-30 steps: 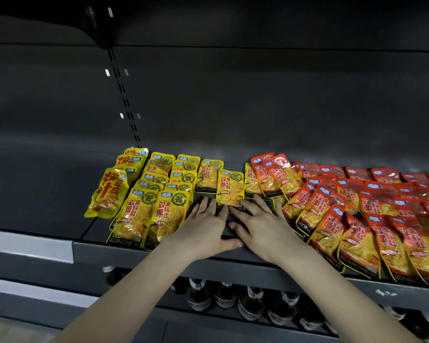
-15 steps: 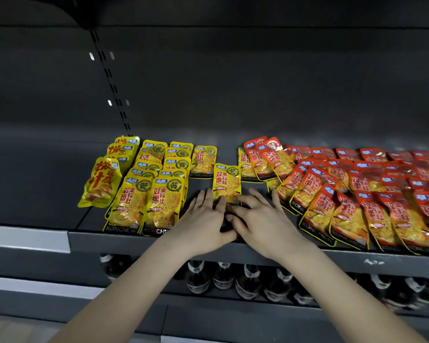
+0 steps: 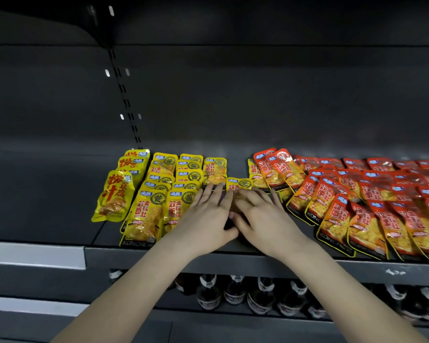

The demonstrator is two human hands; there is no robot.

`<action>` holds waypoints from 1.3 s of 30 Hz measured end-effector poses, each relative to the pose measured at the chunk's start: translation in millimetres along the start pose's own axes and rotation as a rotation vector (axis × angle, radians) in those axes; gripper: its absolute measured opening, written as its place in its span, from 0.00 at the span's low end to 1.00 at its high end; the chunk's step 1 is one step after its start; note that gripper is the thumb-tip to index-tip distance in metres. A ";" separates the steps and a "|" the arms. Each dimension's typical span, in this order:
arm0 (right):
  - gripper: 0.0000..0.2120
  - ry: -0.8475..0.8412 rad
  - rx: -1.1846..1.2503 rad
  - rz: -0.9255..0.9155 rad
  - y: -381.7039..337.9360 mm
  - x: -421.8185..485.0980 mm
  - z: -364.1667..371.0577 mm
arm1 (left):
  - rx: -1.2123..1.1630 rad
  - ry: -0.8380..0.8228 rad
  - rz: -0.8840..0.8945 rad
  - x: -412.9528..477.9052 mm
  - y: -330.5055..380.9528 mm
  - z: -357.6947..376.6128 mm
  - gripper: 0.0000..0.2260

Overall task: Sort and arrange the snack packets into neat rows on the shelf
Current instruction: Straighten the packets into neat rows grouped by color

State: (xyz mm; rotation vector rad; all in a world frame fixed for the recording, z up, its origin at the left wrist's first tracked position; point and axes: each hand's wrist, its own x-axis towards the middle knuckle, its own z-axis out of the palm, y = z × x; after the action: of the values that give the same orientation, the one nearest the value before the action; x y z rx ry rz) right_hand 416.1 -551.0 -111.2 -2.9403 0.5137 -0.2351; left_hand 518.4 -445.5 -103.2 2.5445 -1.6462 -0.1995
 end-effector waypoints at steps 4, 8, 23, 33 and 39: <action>0.33 0.036 0.058 -0.020 -23.7 15.2 3.8 | 0.024 0.018 -0.037 -9.4 -32.1 -12.4 0.36; 0.34 0.028 0.083 -0.026 -47.7 26.4 12.8 | 0.019 -0.027 -0.095 -24.8 -72.5 -21.0 0.42; 0.30 0.031 0.174 0.002 -93.1 26.5 44.6 | -0.112 -0.023 0.025 -45.3 -122.2 1.6 0.41; 0.33 0.003 0.178 -0.041 -82.7 27.8 39.8 | -0.360 0.111 0.025 -49.9 -113.2 -10.2 0.37; 0.33 0.026 0.164 -0.055 -71.6 35.2 23.8 | -0.525 0.093 -0.003 -37.4 -103.0 -23.0 0.36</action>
State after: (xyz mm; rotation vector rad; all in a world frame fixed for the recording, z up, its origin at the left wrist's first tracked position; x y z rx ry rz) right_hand 476.2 -493.8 -117.7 -2.7969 0.3973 -0.3063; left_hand 599.6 -368.9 -94.8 2.1250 -1.3371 -0.4405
